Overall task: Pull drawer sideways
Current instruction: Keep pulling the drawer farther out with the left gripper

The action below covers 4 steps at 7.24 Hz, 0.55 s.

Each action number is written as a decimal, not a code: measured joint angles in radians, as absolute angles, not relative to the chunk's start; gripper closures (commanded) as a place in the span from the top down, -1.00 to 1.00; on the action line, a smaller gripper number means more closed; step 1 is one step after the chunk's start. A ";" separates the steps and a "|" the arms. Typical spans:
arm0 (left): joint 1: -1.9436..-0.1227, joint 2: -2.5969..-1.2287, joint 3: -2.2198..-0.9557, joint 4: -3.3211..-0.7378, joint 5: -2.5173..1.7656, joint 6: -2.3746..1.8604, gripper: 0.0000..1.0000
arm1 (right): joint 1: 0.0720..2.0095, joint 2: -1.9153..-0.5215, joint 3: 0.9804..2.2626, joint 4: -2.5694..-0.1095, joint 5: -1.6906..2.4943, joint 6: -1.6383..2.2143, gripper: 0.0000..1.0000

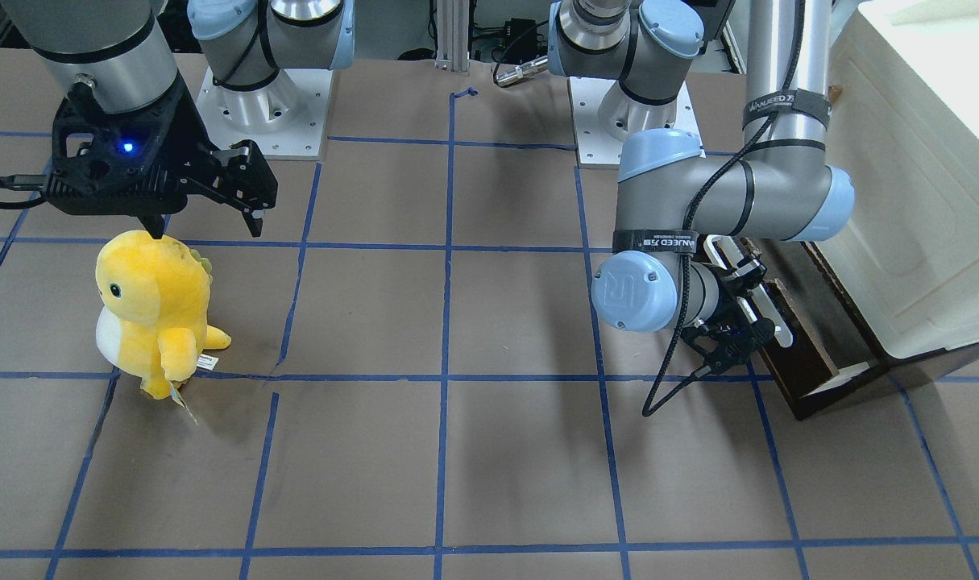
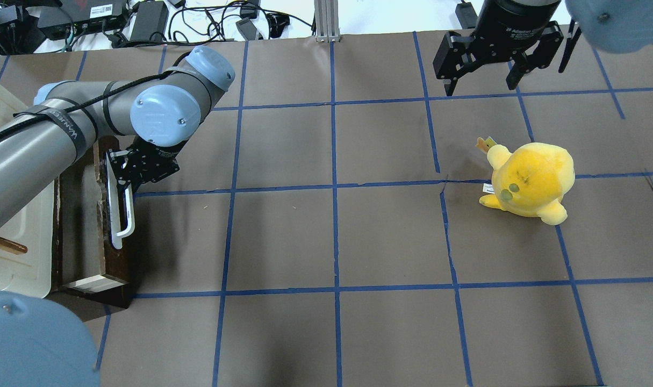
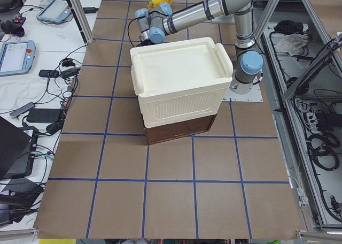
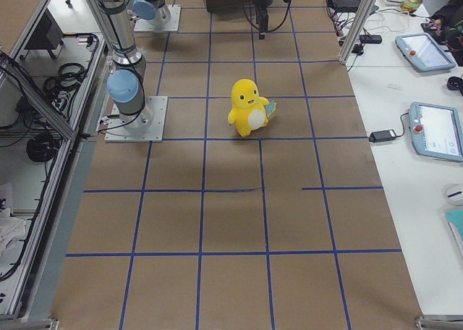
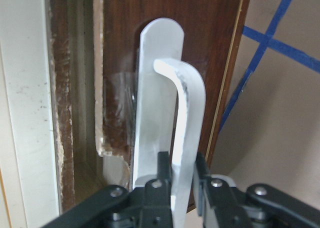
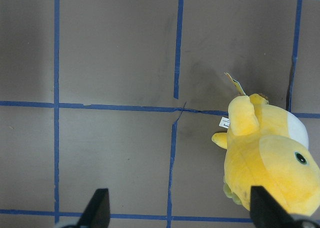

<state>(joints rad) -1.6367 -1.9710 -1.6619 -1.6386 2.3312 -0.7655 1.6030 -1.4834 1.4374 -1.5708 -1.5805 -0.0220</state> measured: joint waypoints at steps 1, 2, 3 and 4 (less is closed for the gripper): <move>-1.644 -1.972 -1.658 -1.642 2.327 -0.770 -1.00 | 1.603 -1.483 1.437 -1.571 -1.581 -0.022 1.00; -1.649 -1.972 -1.653 -1.647 2.321 -0.774 -1.00 | 1.603 -1.483 1.437 -1.571 -1.580 -0.022 1.00; -1.654 -1.972 -1.647 -1.652 2.317 -0.776 -1.00 | 1.603 -1.483 1.437 -1.571 -1.580 -0.022 1.00; -1.662 -1.972 -1.641 -1.657 2.313 -0.777 -1.00 | 1.603 -1.483 1.437 -1.571 -1.580 -0.022 1.00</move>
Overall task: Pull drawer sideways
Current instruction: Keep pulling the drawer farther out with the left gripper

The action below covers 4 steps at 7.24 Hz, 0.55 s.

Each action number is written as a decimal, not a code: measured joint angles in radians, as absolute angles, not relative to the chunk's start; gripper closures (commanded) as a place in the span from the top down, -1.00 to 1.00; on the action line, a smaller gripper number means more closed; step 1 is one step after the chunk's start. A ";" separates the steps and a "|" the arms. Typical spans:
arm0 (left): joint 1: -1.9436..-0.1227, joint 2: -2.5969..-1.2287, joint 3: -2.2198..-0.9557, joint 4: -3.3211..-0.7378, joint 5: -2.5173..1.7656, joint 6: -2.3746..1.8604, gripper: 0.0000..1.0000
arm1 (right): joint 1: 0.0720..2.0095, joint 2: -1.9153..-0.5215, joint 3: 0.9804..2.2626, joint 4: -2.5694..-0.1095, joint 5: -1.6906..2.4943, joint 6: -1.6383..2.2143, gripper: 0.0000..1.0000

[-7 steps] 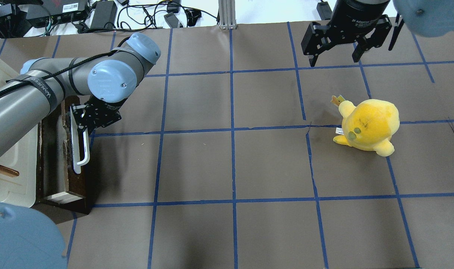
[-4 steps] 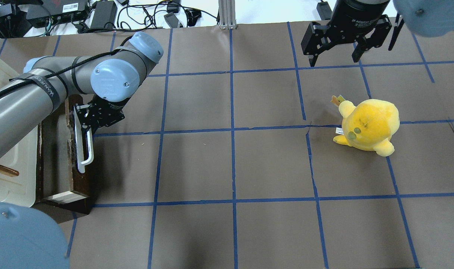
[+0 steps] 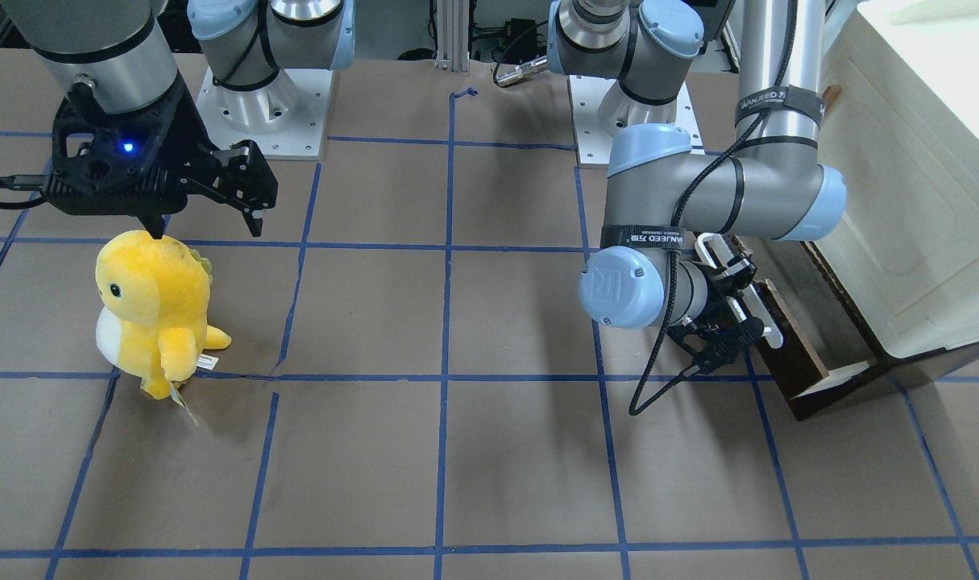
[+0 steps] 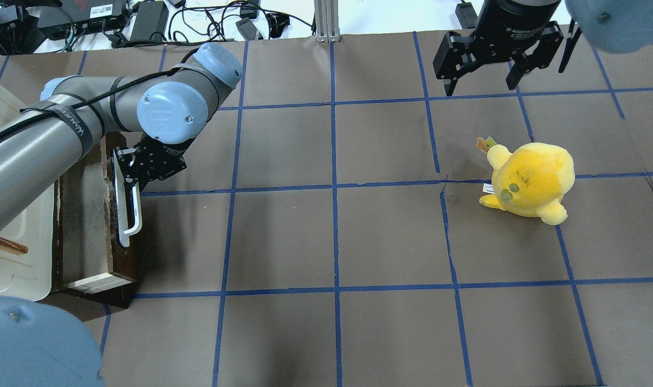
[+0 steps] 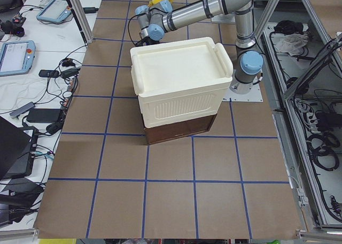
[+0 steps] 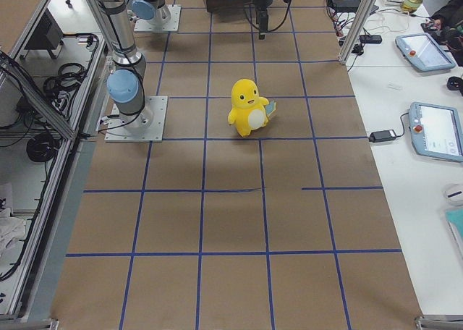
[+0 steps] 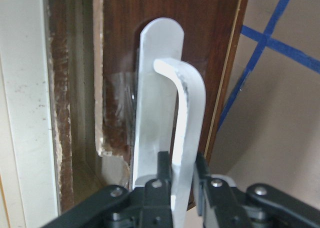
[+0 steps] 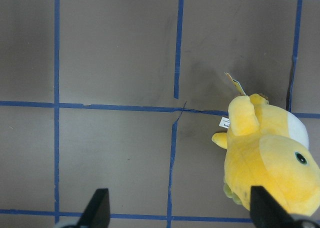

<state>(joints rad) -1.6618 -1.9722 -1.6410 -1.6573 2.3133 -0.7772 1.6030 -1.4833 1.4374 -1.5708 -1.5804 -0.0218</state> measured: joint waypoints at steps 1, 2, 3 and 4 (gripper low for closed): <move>-1.668 -1.971 -1.636 -1.663 2.310 -0.778 -1.00 | 1.603 -1.483 1.437 -1.571 -1.581 -0.022 1.00; -1.673 -1.970 -1.633 -1.671 2.308 -0.782 -1.00 | 1.603 -1.483 1.437 -1.571 -1.581 -0.022 1.00; -1.675 -1.970 -1.631 -1.677 2.306 -0.790 -1.00 | 1.603 -1.483 1.437 -1.571 -1.581 -0.021 1.00; -1.676 -1.971 -1.628 -1.680 2.304 -0.796 -1.00 | 1.603 -1.483 1.437 -1.571 -1.581 -0.021 1.00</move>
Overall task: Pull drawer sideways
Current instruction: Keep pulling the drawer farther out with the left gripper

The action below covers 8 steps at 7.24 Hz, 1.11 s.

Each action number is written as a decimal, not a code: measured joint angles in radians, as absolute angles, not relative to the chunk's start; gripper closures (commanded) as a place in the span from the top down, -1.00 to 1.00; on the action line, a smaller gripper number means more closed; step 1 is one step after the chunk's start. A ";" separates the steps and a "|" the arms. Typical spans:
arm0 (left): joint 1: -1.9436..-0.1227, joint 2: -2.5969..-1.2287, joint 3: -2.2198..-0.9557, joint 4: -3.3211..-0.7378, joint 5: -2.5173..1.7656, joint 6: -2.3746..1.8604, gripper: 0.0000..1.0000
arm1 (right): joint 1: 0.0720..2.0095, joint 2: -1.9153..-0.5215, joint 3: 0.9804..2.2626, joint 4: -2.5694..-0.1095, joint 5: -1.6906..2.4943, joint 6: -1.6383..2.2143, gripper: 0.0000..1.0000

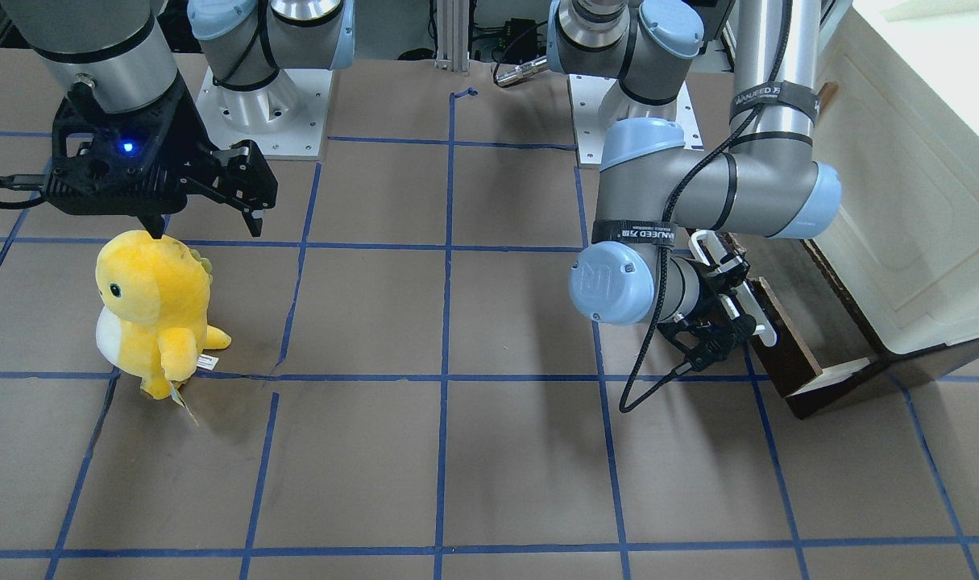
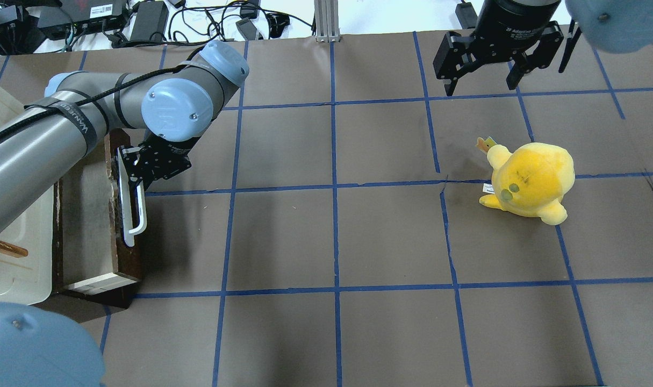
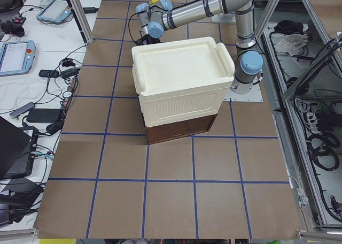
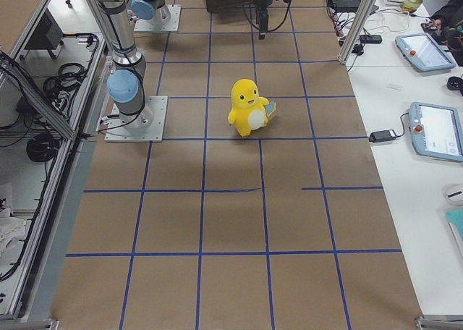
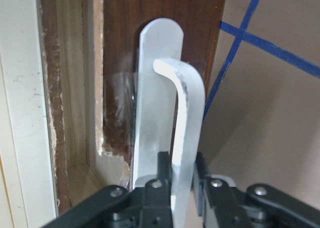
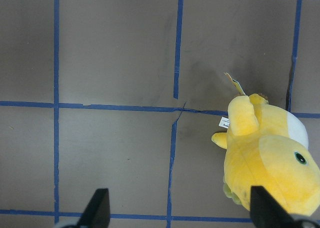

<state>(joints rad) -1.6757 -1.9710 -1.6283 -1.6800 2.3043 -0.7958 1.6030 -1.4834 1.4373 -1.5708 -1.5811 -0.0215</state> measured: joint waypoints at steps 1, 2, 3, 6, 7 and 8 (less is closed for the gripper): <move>-1.676 -1.973 -1.624 -1.681 2.301 -0.798 -1.00 | 1.603 -1.483 1.437 -1.571 -1.581 -0.021 1.00; -1.677 -1.978 -1.622 -1.681 2.300 -0.799 -1.00 | 1.603 -1.483 1.437 -1.571 -1.581 -0.021 1.00; -1.677 -1.982 -1.621 -1.681 2.300 -0.799 -1.00 | 1.603 -1.483 1.437 -1.571 -1.581 -0.021 1.00; -1.677 -1.993 -1.619 -1.680 2.301 -0.801 -1.00 | 1.603 -1.483 1.437 -1.571 -1.581 -0.022 1.00; -1.677 -1.998 -1.614 -1.680 2.300 -0.803 -1.00 | 1.603 -1.483 1.437 -1.571 -1.581 -0.022 1.00; -1.680 -2.003 -1.607 -1.681 2.299 -0.805 -1.00 | 1.603 -1.483 1.437 -1.571 -1.581 -0.023 1.00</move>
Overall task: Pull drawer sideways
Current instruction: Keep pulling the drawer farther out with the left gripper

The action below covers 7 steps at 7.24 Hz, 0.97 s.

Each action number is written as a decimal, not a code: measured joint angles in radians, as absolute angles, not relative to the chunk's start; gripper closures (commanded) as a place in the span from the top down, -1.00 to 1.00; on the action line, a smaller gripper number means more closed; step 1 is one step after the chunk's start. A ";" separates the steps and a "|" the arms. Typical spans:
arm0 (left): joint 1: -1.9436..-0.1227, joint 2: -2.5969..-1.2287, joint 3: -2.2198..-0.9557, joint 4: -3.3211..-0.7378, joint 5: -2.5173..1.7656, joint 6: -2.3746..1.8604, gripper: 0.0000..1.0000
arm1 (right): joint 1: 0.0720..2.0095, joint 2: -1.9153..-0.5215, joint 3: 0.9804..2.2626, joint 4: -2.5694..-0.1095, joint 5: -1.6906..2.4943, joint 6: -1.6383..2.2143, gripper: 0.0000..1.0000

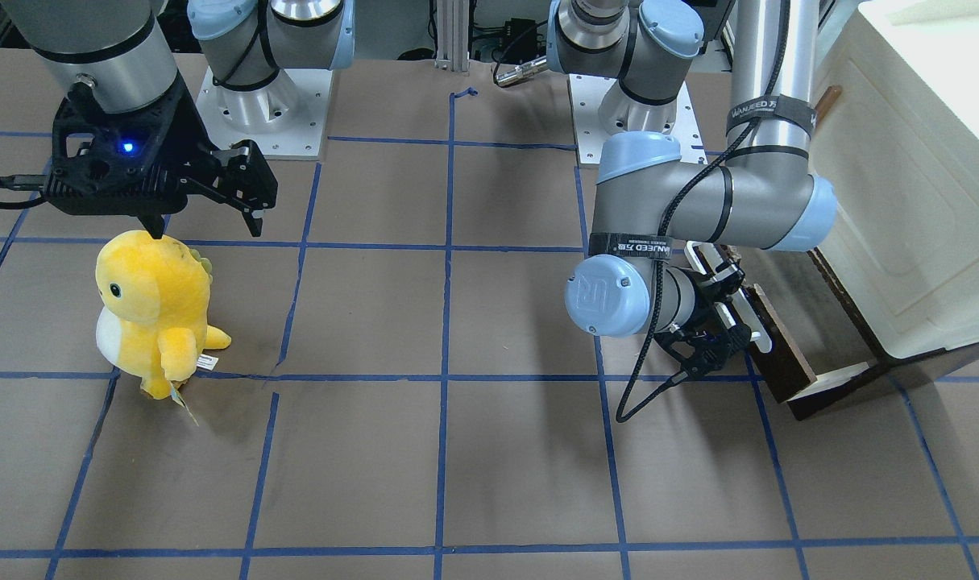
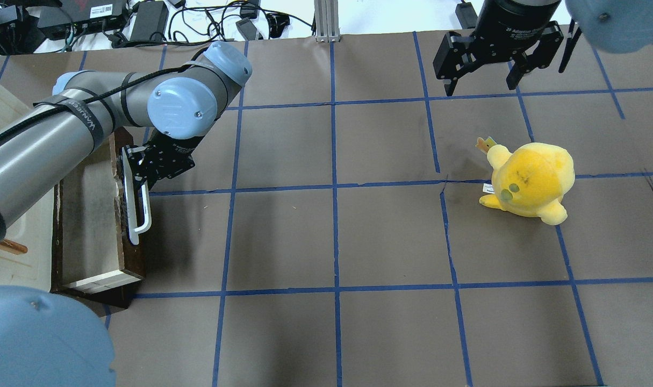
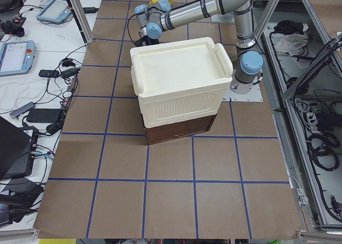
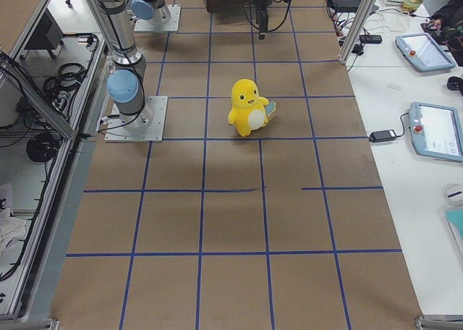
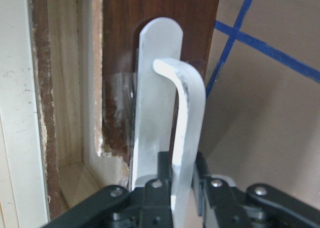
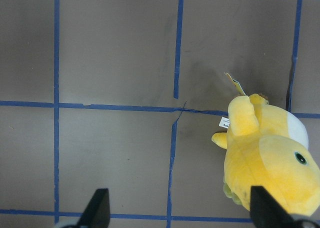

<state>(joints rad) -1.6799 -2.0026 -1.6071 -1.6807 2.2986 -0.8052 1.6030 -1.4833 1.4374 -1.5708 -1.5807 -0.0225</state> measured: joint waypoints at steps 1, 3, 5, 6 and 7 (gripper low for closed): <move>-1.686 -2.007 -1.601 -1.681 2.298 -0.811 -1.00 | 1.603 -1.483 1.437 -1.571 -1.581 -0.022 1.00; -1.702 -2.015 -1.591 -1.681 2.297 -0.826 -1.00 | 1.603 -1.483 1.437 -1.571 -1.581 -0.022 1.00; -1.714 -2.022 -1.580 -1.681 2.288 -0.831 -1.00 | 1.603 -1.483 1.437 -1.571 -1.580 -0.021 1.00; -1.719 -2.026 -1.573 -1.681 2.283 -0.835 -1.00 | 1.603 -1.483 1.437 -1.571 -1.581 -0.021 1.00; -1.724 -2.030 -1.568 -1.681 2.280 -0.839 -1.00 | 1.603 -1.483 1.437 -1.571 -1.581 -0.021 1.00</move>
<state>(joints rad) -1.7240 -2.0303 -1.5677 -1.6813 2.2803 -0.8389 1.6030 -1.4833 1.4374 -1.5708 -1.5811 -0.0215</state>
